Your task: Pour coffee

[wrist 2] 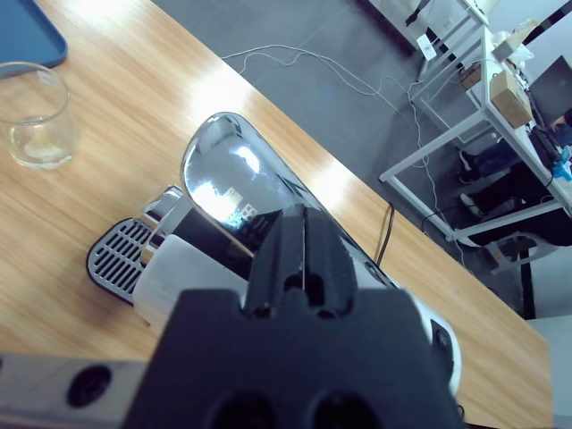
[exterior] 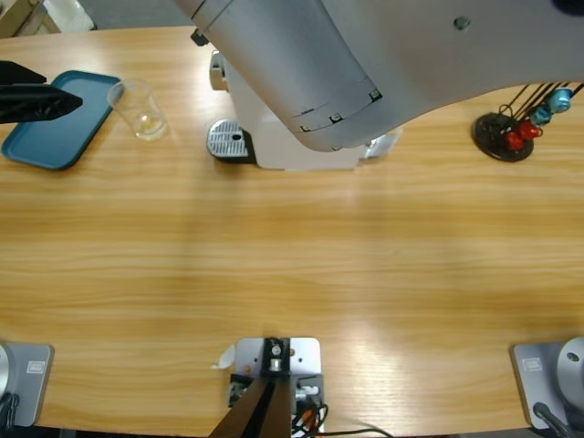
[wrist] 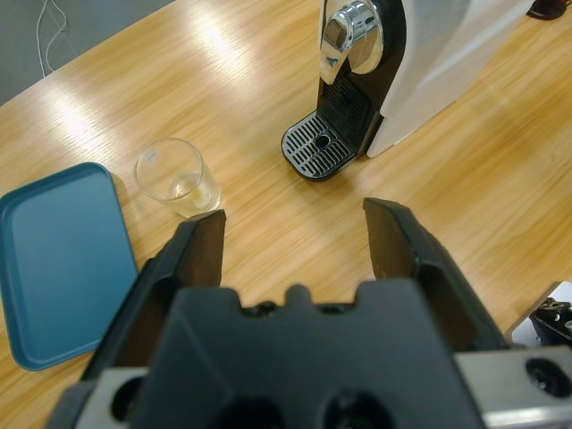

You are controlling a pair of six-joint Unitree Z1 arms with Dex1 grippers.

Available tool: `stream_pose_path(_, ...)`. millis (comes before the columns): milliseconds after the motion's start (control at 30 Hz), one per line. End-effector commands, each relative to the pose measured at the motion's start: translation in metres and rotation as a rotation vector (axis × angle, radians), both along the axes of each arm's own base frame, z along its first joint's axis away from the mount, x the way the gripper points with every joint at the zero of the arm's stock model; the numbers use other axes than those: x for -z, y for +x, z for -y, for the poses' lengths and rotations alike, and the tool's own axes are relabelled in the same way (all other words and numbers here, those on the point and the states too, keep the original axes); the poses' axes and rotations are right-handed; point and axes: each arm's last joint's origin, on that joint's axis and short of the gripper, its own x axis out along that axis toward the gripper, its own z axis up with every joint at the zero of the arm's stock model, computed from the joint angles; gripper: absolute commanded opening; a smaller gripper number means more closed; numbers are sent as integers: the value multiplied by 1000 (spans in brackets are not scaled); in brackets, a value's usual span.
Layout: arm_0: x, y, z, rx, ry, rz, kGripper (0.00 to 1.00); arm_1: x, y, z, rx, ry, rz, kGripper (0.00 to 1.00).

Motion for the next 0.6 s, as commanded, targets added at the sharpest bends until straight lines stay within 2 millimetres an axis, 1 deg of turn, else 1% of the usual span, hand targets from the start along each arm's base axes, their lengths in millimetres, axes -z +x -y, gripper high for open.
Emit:
stream_pose_path(33,16,3,6,28,38,-51,660,80,-7,-17,-47,-145,-122,0)
stream_pose_path(367,16,3,6,28,40,-54,660,90,-6,-20,-50,-143,-135,0)
stream_pose_path(600,16,3,5,27,43,-56,660,101,-7,-19,-48,-136,-155,0)
